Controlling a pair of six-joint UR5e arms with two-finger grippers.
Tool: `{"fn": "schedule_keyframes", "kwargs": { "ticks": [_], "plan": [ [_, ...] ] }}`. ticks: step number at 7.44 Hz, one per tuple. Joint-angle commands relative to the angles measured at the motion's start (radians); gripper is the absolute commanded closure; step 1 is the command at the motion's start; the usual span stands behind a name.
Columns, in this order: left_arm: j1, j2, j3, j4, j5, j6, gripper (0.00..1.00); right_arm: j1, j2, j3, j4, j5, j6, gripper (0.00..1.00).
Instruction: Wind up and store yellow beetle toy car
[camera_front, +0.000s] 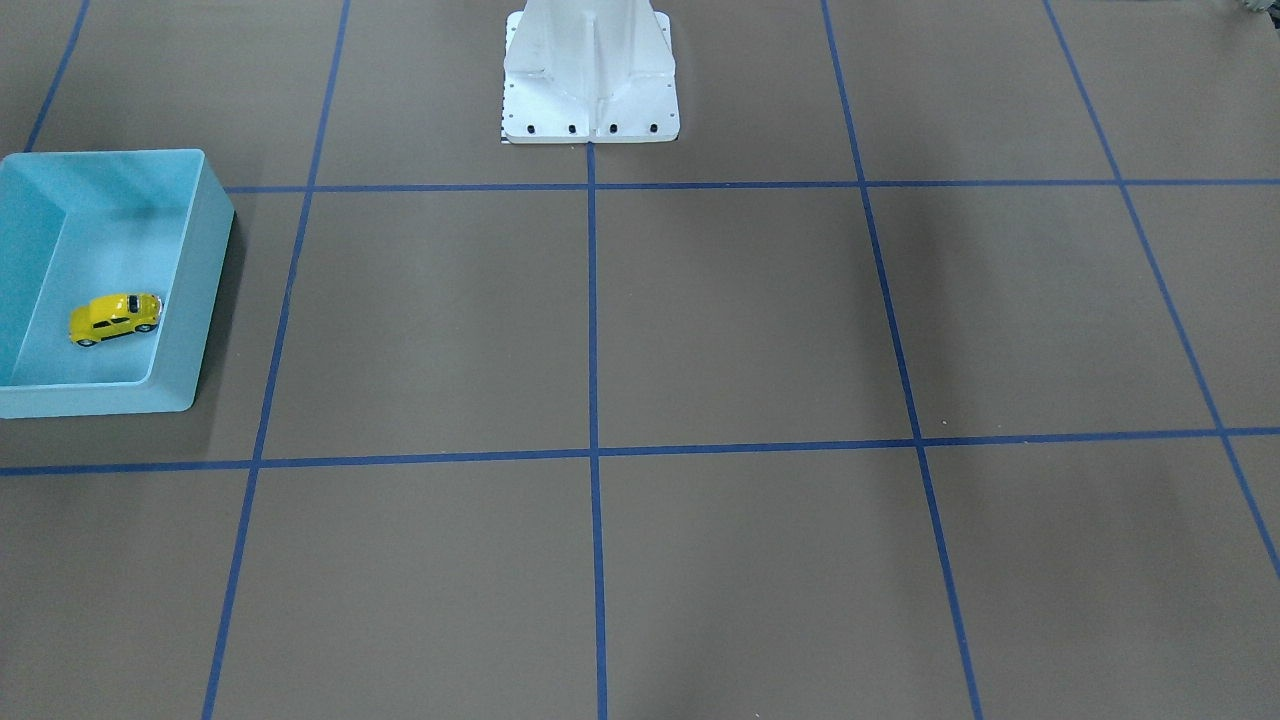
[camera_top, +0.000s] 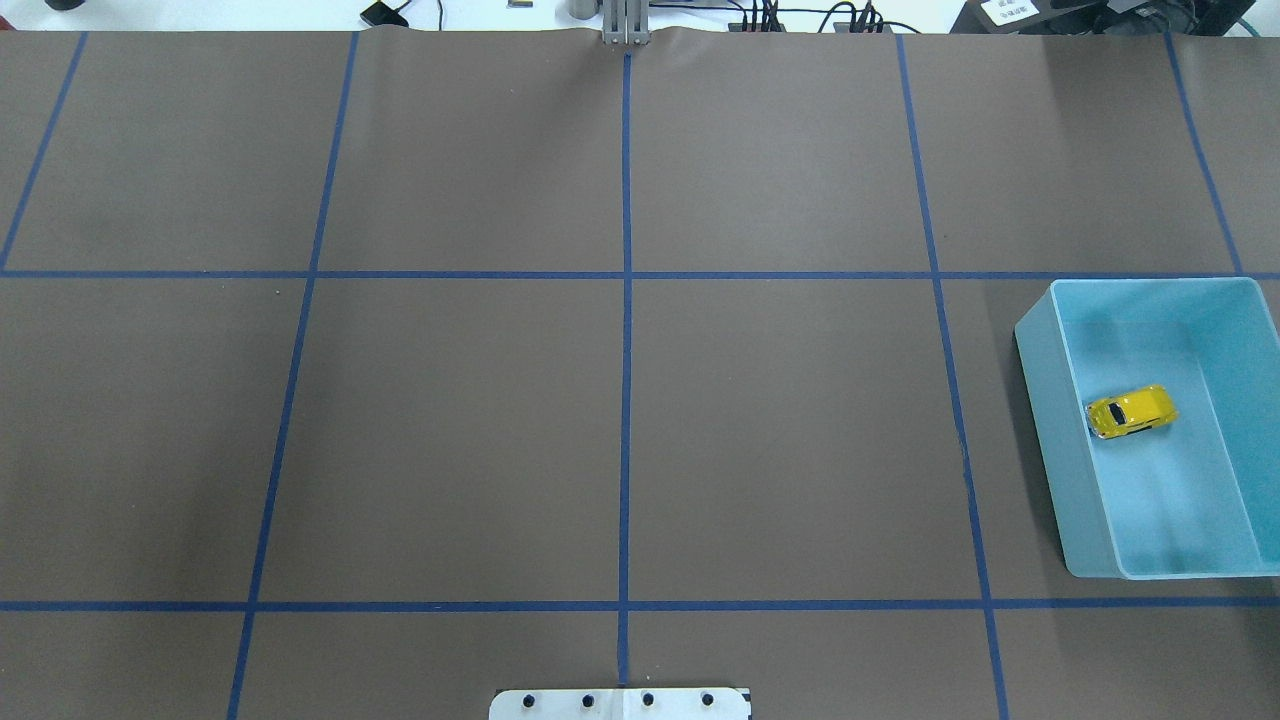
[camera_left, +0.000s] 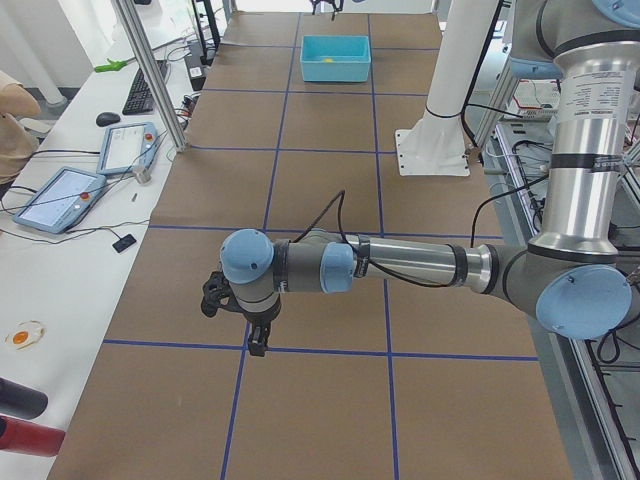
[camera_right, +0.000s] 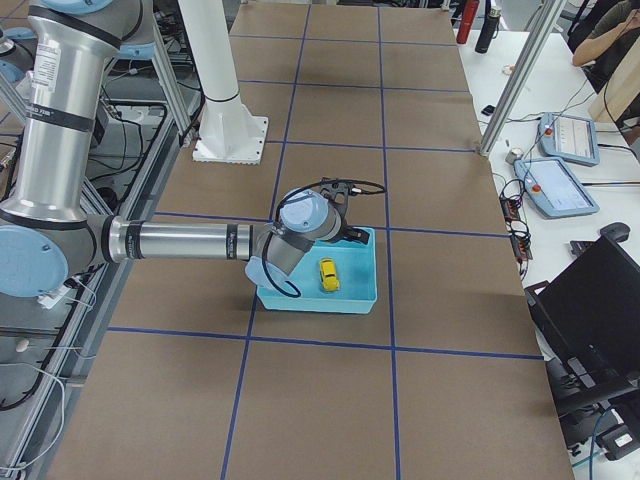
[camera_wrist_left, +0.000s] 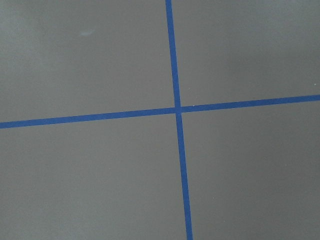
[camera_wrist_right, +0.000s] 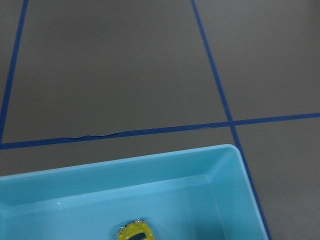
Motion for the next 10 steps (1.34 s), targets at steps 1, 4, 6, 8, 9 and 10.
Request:
{"fn": "schedule_keyframes", "kwargs": {
  "ticks": [1, 4, 6, 8, 9, 10],
  "plan": [
    [0.001, -0.001, 0.000, 0.000, 0.000, 0.000, 0.00, 0.115, 0.012, 0.025, -0.274, -0.040, 0.073, 0.00],
    [0.003, -0.003, 0.000, 0.000, -0.001, 0.000, 0.00, 0.133, 0.133, 0.022, -0.736, -0.178, 0.199, 0.00],
    [0.003, -0.003, 0.000, 0.000, -0.001, 0.000, 0.00, 0.132, 0.136, -0.013, -0.844, -0.180, 0.312, 0.00],
    [0.004, -0.003, 0.000, 0.000, -0.001, 0.000, 0.00, 0.132, 0.123, -0.008, -0.914, -0.176, 0.317, 0.00],
    [0.003, -0.003, -0.002, 0.000, -0.001, 0.000, 0.00, 0.133, 0.121, -0.014, -0.952, -0.180, 0.355, 0.00],
    [0.003, -0.003, -0.002, 0.000, -0.001, 0.002, 0.00, 0.133, 0.121, -0.021, -0.955, -0.189, 0.395, 0.00]
  ]
}}
